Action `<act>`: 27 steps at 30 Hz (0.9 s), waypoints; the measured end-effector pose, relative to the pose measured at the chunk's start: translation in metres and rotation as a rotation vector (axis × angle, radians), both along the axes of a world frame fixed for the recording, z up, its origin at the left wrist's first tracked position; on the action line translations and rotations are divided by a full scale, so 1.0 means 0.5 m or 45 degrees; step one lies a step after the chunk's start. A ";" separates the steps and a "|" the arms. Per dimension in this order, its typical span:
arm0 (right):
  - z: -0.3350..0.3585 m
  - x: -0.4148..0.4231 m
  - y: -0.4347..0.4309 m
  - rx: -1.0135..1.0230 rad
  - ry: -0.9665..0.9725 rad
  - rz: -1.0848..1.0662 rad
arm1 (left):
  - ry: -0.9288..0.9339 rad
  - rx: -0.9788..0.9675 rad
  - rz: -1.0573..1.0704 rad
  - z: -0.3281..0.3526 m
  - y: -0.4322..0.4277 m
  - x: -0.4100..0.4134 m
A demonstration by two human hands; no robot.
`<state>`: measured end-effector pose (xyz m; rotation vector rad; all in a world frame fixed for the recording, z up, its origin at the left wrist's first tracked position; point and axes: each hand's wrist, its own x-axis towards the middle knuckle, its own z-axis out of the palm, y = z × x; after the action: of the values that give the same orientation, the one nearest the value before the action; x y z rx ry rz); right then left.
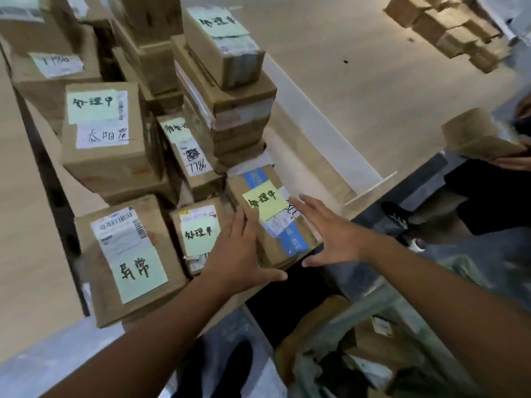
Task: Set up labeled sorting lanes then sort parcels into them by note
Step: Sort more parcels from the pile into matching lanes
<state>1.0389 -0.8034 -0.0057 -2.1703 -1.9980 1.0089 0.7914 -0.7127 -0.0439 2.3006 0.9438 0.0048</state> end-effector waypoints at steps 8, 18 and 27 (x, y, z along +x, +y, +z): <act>-0.107 0.004 0.024 0.080 0.165 -0.052 | -0.072 0.008 0.120 -0.058 -0.023 0.038; 0.111 -0.131 -0.016 0.432 0.129 -0.034 | -0.499 0.073 0.096 0.139 -0.028 -0.090; 0.277 -0.510 0.127 0.660 0.119 0.335 | -0.818 0.292 0.345 0.298 0.036 -0.496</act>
<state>0.7842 -0.7401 0.1330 -1.5996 -2.2236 0.5081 0.5437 -0.6948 0.1050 2.1230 0.9233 0.9475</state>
